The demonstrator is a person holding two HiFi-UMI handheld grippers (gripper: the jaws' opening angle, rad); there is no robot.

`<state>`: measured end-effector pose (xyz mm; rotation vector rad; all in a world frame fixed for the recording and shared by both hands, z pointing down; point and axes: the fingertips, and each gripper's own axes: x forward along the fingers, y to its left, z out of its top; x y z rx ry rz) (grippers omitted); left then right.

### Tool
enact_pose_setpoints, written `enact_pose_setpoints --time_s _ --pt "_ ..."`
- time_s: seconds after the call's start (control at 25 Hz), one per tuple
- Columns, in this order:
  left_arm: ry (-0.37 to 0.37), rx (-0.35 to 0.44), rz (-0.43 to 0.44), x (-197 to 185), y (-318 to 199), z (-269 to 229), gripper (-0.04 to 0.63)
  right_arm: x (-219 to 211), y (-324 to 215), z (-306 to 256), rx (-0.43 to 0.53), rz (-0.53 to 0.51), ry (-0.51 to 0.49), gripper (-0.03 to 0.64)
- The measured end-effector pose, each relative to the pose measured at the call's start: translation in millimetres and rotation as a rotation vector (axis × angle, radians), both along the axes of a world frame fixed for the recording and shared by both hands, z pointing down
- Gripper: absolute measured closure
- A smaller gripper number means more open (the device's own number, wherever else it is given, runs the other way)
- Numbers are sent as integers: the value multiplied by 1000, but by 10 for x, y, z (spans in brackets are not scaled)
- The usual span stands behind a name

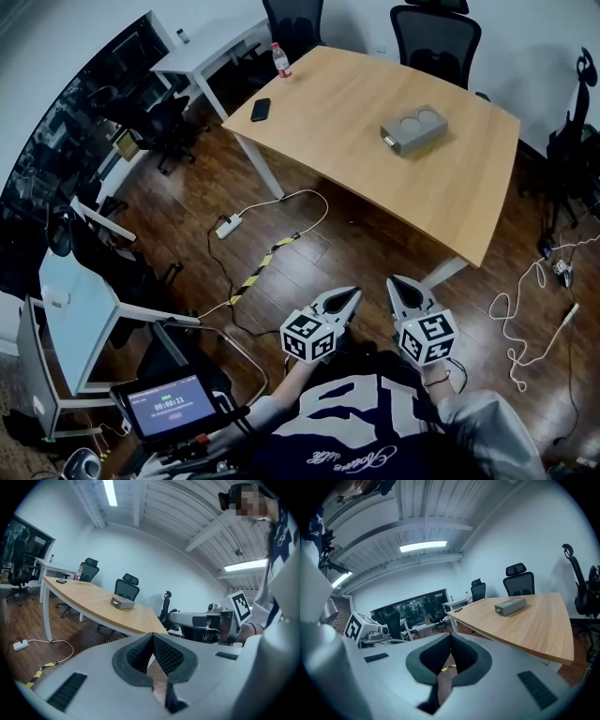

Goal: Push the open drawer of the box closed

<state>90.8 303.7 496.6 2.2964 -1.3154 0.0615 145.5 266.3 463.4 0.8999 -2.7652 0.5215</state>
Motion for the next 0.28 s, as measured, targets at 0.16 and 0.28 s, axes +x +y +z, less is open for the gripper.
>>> enact_pose_setpoints --time_s 0.16,0.28 --pt "-5 6 -11 -27 -11 -3 594 -11 -5 1 5 -6 -1 627" --pt "-9 10 -20 -61 -1 -16 594 -30 26 4 7 -13 1 627"
